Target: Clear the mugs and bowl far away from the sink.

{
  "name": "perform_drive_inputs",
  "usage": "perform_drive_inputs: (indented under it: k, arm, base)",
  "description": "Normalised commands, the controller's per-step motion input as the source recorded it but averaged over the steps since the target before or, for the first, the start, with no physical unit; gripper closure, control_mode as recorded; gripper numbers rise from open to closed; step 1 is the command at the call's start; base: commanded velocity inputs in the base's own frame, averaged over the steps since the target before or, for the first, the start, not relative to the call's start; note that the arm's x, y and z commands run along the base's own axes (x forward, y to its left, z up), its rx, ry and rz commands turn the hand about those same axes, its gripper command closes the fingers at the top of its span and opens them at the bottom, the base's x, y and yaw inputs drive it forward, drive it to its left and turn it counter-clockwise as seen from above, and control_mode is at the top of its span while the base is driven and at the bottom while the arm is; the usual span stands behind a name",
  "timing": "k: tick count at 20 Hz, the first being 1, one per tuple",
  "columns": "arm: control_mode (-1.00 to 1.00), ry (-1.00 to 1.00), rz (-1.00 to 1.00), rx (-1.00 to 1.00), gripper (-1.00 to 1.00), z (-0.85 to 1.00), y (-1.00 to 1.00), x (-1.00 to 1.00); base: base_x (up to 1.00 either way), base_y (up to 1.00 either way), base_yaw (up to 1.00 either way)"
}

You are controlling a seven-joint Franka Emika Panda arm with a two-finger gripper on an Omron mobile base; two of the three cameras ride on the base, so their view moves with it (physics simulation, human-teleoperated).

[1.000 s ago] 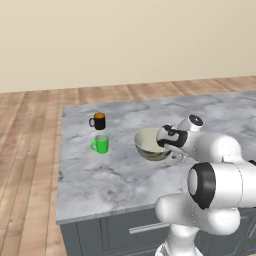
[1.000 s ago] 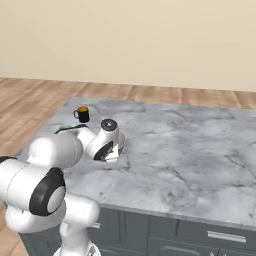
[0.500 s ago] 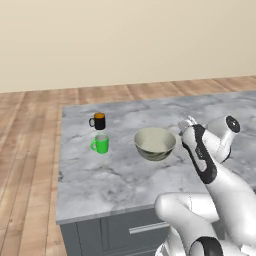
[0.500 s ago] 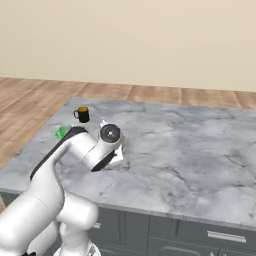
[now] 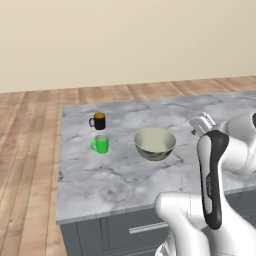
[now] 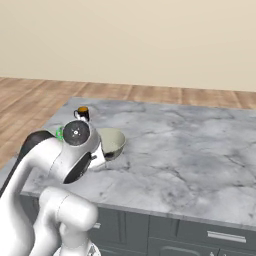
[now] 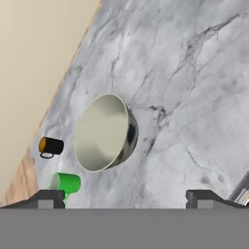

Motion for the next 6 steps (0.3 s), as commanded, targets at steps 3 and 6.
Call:
perform_drive_inputs:
  k: [3, 6]
  arm:
    - [-1.00, 0.00, 0.06, -0.11, -1.00, 1.00, 0.25, -1.00]
    - [-1.00, 0.06, 0.15, -0.08, -1.00, 1.00, 0.44, -1.00]
  base:
    - [0.00, 0.00, 0.00]
    - [0.00, 0.00, 0.00]
